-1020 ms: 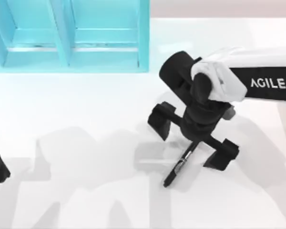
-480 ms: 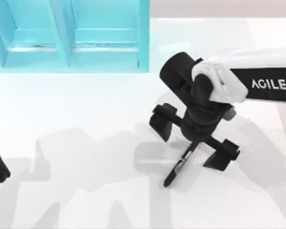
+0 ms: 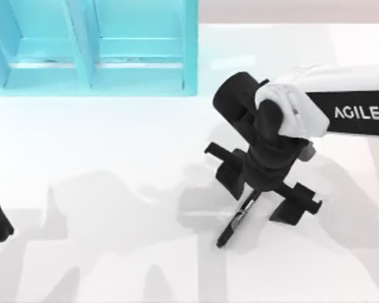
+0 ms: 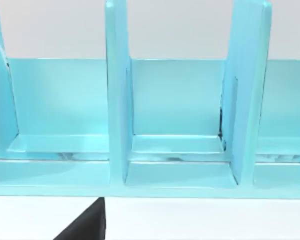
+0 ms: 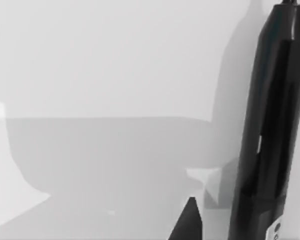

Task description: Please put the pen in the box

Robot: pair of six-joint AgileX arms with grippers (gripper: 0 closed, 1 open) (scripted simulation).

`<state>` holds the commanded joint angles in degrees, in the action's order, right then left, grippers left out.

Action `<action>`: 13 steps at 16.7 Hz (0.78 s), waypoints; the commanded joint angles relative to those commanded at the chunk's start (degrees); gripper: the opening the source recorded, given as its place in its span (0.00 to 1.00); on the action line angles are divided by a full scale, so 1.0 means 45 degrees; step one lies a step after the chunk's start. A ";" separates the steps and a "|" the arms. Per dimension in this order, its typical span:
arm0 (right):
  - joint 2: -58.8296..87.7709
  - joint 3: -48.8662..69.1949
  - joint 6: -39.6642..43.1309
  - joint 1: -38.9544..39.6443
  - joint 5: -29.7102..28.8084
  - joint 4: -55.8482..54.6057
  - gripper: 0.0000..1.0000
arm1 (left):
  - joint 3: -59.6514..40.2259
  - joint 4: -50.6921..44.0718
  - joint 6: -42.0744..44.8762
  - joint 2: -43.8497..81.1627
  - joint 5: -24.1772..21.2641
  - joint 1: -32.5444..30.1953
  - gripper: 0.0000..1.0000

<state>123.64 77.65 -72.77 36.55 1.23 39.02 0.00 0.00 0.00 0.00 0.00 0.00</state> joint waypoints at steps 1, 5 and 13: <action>0.0000 0.0000 0.0000 0.0000 0.0000 0.0000 0.10 | 0.0000 0.0000 0.0000 0.0000 0.0000 0.0000 1.00; 0.0000 0.0000 0.0000 0.0000 0.0000 0.0000 0.00 | 0.0000 0.0000 0.0000 0.0000 0.0000 0.0000 1.00; -0.1114 0.0265 0.0521 -0.0073 -0.0299 0.1452 0.00 | 0.0000 0.0000 0.0000 0.0000 0.0000 0.0000 1.00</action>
<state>118.62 78.84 -70.43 36.22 -0.12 45.56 0.00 0.00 0.00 0.00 0.00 0.00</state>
